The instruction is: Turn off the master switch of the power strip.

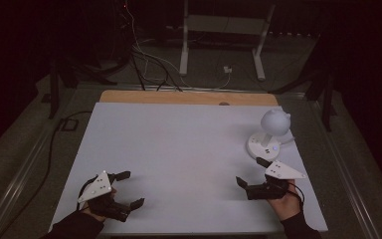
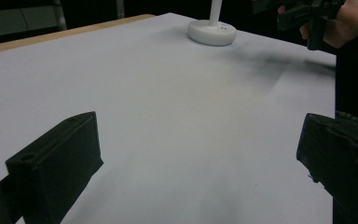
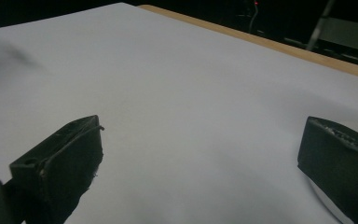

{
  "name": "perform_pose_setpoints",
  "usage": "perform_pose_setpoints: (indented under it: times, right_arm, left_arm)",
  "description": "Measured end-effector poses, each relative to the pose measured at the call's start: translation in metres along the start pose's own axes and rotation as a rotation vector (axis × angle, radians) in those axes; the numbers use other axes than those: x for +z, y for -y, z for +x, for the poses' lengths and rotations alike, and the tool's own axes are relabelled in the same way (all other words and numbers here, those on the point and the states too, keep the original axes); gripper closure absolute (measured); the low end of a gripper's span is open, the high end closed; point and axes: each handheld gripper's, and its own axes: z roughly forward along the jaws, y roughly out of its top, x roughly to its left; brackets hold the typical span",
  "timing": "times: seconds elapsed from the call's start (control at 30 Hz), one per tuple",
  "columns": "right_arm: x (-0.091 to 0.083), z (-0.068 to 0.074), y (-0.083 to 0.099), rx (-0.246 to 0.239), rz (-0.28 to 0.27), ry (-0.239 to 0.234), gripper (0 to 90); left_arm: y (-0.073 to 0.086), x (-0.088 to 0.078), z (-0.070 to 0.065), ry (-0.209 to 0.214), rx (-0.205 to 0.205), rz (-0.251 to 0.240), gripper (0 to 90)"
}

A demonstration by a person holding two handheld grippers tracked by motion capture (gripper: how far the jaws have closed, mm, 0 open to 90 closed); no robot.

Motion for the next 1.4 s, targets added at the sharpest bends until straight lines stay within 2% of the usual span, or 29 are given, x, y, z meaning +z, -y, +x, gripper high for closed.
perform_pose_setpoints:
  times: [0.37,0.5,0.73,1.17,1.4]
  right_arm:
    - [-0.003,-0.010,0.001,0.001,0.019,0.058,0.0]
    - [-0.004,-0.013,0.001,0.016,0.019,0.086,0.0]
    - [-0.009,-0.026,0.003,0.102,0.015,0.163,0.0]
    - [-0.013,-0.048,0.007,0.163,0.026,0.236,0.0]
    - [-0.013,-0.065,0.013,0.187,0.058,0.272,0.0]
  left_arm:
    - [0.000,0.000,0.000,-0.001,0.001,-0.002,0.3]
    - [0.000,0.000,0.000,0.001,0.004,0.000,0.3]
    - [0.000,0.000,0.000,0.002,0.003,0.001,0.3]
    - [0.000,0.000,0.000,0.002,0.003,0.004,0.2]
    - [0.000,0.000,0.000,0.000,0.006,0.006,0.3]
